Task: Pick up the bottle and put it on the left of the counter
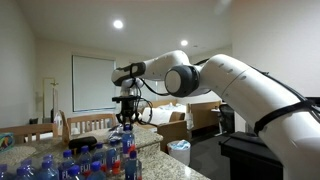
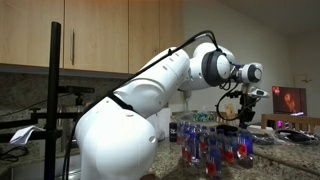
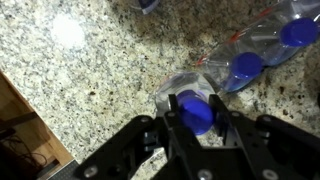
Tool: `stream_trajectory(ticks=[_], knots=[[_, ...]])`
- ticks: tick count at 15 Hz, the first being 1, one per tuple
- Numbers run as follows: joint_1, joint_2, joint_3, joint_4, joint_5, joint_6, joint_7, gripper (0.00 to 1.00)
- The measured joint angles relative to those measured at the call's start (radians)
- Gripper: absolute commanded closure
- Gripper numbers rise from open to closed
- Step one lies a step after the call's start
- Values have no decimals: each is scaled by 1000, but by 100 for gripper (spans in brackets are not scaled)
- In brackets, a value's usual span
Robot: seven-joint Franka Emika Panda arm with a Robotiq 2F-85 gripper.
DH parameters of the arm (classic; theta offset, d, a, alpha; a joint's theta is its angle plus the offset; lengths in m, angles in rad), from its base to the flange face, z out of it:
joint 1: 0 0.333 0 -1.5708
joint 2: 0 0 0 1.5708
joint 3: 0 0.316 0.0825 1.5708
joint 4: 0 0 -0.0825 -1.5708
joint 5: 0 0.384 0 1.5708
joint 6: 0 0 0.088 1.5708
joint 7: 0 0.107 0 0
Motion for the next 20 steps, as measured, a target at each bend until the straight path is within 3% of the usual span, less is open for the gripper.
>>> stream_trajectory(ticks=[8,14,20], knots=[[-14,72,2,144,12,-43,-30,89],[-20,72,18,135,24,-21,-30,89],[-27,54,11,38,25,126,-26,89]])
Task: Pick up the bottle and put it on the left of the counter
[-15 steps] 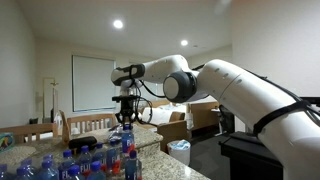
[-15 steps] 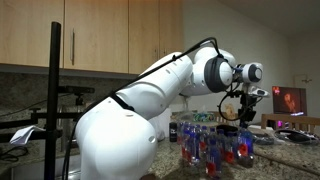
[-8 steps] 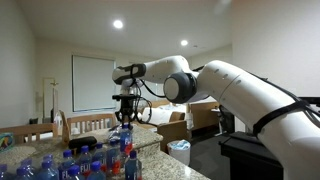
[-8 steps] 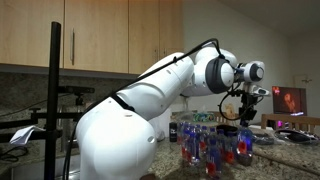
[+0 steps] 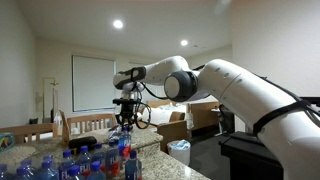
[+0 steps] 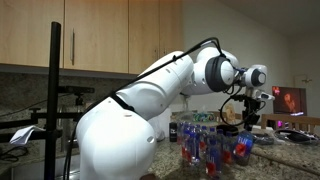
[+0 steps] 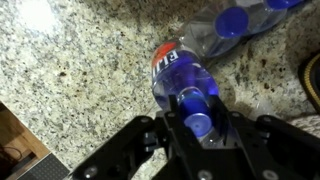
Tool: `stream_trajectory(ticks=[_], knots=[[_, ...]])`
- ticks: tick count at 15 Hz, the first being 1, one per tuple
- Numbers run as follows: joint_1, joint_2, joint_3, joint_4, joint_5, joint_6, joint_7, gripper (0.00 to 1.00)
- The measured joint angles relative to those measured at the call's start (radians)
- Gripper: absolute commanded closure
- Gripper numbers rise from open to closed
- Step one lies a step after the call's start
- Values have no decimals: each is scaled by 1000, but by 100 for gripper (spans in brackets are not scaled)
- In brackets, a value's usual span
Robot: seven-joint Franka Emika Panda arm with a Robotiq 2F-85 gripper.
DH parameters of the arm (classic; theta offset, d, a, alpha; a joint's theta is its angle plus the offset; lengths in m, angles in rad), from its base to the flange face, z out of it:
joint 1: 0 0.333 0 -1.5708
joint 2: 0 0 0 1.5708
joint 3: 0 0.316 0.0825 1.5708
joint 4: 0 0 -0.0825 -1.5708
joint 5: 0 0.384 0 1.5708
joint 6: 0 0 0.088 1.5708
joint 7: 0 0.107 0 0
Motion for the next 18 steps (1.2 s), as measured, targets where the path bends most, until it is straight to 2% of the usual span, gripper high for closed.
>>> stream_trajectory(ticks=[4,13,18], knots=[[0,-67,-20,-145,0,139,1,89],[59,-319,-20,-586,0,528,10,89],[83,-447,-28,-806,-8,714,61,89]])
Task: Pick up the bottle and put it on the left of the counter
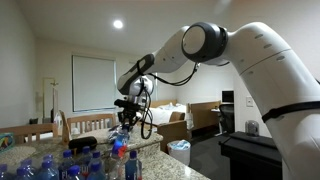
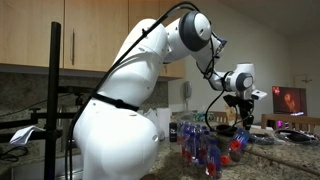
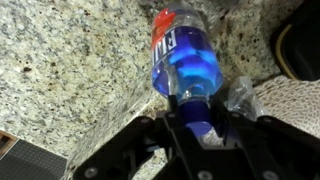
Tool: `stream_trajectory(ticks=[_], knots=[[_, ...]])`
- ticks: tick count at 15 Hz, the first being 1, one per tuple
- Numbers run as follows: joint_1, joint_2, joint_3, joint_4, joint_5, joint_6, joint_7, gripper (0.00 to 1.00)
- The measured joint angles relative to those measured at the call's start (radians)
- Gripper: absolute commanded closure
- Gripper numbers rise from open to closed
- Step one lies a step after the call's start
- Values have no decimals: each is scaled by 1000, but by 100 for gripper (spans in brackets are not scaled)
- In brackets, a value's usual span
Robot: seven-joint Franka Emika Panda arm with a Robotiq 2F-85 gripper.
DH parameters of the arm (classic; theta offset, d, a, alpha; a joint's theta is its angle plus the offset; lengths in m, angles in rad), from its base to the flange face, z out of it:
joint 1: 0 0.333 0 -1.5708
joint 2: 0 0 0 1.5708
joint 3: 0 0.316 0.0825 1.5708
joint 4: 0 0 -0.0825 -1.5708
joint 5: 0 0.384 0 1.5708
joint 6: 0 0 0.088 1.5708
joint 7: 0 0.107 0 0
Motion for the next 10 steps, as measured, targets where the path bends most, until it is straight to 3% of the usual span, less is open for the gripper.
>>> stream_trajectory(ticks=[5,10], knots=[[28,-107,-40,-138,-128,61,121,89],[52,-146,-60,-175,-309,42,295,89]])
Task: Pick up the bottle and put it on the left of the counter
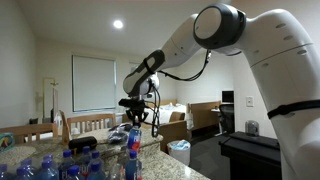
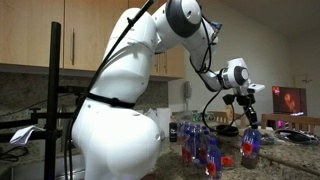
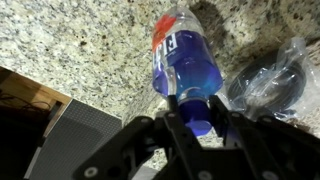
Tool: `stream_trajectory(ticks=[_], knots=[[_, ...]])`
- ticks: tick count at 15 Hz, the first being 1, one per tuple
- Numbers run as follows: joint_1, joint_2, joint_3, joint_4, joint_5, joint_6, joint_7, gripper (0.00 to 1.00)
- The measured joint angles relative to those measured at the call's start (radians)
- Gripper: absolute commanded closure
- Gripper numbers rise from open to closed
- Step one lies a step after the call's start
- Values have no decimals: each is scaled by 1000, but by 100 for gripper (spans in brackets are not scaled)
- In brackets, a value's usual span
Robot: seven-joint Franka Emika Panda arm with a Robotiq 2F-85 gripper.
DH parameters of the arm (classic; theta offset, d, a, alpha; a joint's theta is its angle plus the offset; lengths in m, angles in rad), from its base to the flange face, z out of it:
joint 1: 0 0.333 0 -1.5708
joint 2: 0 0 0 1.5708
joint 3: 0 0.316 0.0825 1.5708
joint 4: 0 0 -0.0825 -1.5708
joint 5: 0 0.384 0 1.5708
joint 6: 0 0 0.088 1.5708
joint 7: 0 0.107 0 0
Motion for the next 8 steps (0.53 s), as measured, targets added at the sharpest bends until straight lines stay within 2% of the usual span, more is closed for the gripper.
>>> stream_trajectory(ticks=[8], knots=[[31,62,-1,5,-157,8,252,89]])
